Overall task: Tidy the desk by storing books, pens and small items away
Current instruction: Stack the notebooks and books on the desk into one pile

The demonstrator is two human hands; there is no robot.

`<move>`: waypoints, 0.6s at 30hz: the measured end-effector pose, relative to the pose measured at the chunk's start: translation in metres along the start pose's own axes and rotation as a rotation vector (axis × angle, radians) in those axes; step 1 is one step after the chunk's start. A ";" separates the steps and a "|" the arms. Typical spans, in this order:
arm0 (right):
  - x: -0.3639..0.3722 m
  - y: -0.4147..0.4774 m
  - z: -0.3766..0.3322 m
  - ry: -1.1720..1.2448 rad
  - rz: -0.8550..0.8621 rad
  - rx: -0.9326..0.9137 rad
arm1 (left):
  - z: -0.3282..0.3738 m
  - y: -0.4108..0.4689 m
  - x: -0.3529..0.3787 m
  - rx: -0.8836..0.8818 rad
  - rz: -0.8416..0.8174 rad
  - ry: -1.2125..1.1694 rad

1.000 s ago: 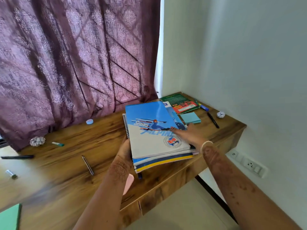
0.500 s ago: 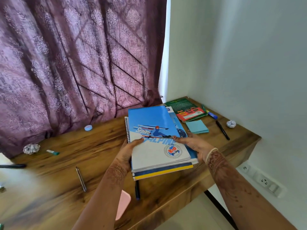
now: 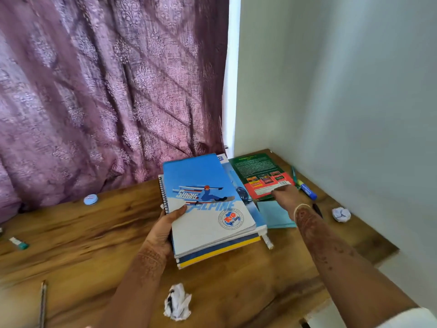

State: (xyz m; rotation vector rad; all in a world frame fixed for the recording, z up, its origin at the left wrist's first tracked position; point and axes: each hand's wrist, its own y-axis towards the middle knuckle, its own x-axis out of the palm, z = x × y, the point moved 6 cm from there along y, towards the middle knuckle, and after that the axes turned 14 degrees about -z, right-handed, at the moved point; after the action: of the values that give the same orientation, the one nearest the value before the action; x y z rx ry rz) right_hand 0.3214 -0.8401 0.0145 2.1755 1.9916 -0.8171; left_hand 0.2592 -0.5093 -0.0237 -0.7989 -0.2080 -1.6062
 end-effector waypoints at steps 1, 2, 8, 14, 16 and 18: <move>-0.009 0.013 0.004 -0.090 0.022 -0.003 | -0.002 0.007 0.003 -0.001 0.011 -0.016; -0.016 0.024 0.007 -0.171 0.040 -0.002 | -0.003 0.013 0.006 -0.002 0.023 -0.030; -0.029 0.081 0.006 -0.505 -0.013 -0.066 | -0.008 0.044 0.014 -0.007 0.088 -0.018; -0.027 0.132 0.007 -0.879 -0.076 0.029 | -0.008 0.060 0.021 -0.002 0.105 -0.018; -0.025 0.139 0.004 -0.918 -0.101 0.037 | -0.007 0.065 0.023 -0.001 0.110 -0.017; -0.023 0.144 0.003 -0.905 -0.142 0.053 | -0.005 0.067 0.025 -0.002 0.112 -0.003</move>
State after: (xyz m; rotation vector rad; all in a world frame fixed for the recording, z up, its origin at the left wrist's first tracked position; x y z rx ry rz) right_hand 0.4565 -0.8844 -0.0202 1.2760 1.6241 -1.5225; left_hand 0.3200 -0.5468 -0.0333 -0.8013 -0.1608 -1.5002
